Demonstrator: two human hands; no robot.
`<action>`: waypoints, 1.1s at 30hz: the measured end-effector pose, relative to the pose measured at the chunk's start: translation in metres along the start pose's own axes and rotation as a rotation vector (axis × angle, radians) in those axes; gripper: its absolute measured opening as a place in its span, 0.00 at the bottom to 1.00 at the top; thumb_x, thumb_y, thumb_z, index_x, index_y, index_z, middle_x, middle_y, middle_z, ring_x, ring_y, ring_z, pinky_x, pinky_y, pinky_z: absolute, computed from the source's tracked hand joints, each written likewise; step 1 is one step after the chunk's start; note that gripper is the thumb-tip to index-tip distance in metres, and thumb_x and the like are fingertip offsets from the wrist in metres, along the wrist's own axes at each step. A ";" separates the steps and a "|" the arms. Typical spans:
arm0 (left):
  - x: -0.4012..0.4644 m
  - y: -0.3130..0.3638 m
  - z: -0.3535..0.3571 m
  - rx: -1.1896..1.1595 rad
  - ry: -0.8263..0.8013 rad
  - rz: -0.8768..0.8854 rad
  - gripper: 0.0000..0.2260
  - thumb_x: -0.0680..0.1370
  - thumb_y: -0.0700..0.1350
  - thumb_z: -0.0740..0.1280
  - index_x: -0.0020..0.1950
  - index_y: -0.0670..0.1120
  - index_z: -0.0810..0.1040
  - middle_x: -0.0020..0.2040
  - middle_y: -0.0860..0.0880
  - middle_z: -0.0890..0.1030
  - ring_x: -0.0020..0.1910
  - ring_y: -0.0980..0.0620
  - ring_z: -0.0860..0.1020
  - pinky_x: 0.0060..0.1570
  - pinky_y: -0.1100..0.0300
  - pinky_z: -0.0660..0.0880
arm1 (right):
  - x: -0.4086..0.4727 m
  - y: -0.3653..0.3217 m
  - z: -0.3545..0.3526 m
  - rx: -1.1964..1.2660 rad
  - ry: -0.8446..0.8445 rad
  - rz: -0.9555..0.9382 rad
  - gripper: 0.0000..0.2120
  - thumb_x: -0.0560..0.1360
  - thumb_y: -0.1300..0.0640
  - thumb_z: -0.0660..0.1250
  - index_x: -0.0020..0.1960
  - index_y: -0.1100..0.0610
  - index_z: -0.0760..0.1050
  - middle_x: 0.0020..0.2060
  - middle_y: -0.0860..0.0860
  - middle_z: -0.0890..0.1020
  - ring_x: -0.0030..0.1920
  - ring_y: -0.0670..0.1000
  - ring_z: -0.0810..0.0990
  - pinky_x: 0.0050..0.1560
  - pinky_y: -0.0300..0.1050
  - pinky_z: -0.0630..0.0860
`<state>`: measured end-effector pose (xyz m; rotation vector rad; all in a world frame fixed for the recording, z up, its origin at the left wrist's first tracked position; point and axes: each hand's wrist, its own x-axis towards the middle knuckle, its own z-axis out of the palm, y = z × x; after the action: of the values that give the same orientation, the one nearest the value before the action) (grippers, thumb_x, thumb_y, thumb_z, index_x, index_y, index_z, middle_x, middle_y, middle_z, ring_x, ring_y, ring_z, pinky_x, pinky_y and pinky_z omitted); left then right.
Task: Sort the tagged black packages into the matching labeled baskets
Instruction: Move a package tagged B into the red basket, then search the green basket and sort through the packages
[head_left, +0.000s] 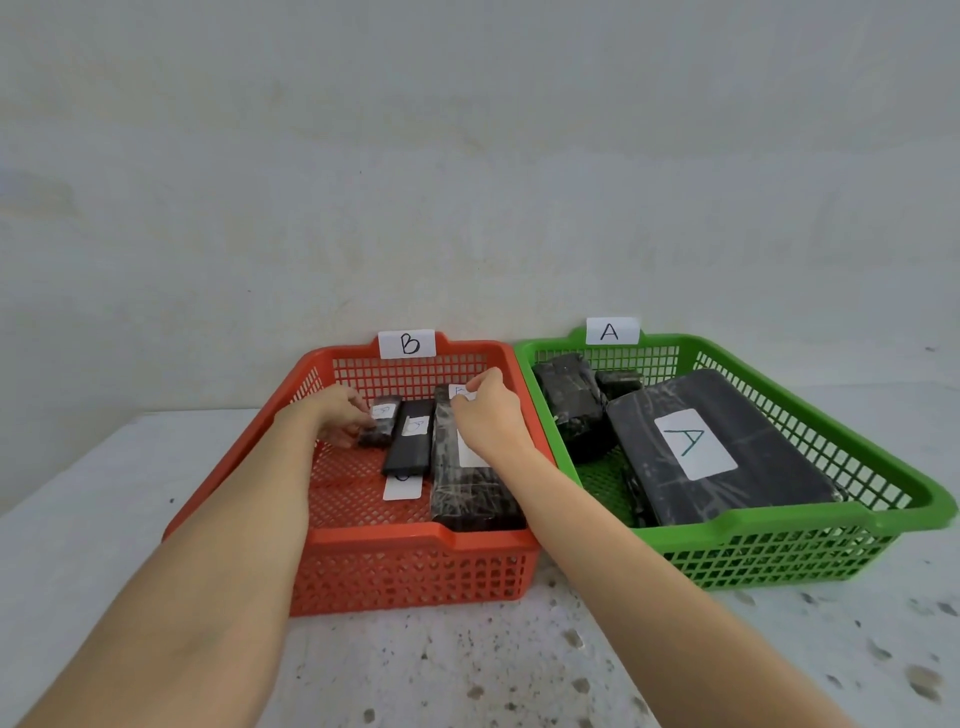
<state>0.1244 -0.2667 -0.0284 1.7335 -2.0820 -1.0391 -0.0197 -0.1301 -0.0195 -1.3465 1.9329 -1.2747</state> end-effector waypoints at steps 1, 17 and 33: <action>0.000 0.001 -0.001 0.045 -0.007 -0.003 0.14 0.77 0.39 0.66 0.61 0.39 0.73 0.63 0.38 0.75 0.60 0.42 0.76 0.49 0.55 0.75 | 0.000 0.000 0.000 -0.002 0.001 -0.002 0.12 0.77 0.59 0.56 0.60 0.62 0.64 0.56 0.61 0.76 0.44 0.54 0.72 0.43 0.47 0.68; -0.150 0.124 0.029 0.567 -0.037 0.369 0.29 0.74 0.63 0.61 0.64 0.42 0.73 0.62 0.46 0.77 0.56 0.48 0.75 0.50 0.58 0.68 | -0.035 -0.004 -0.139 -0.839 -0.013 -0.085 0.40 0.68 0.37 0.66 0.71 0.57 0.58 0.67 0.65 0.67 0.66 0.65 0.66 0.62 0.62 0.69; -0.157 0.162 0.171 0.585 -0.238 0.340 0.16 0.81 0.42 0.55 0.33 0.44 0.65 0.32 0.47 0.64 0.28 0.52 0.63 0.28 0.61 0.59 | -0.013 0.076 -0.258 -0.084 0.071 0.280 0.34 0.69 0.57 0.73 0.66 0.67 0.60 0.58 0.63 0.74 0.50 0.60 0.78 0.43 0.51 0.81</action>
<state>-0.0576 -0.0513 -0.0065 1.4257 -2.9223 -0.5907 -0.2502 -0.0019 0.0323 -1.0342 2.1552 -1.1292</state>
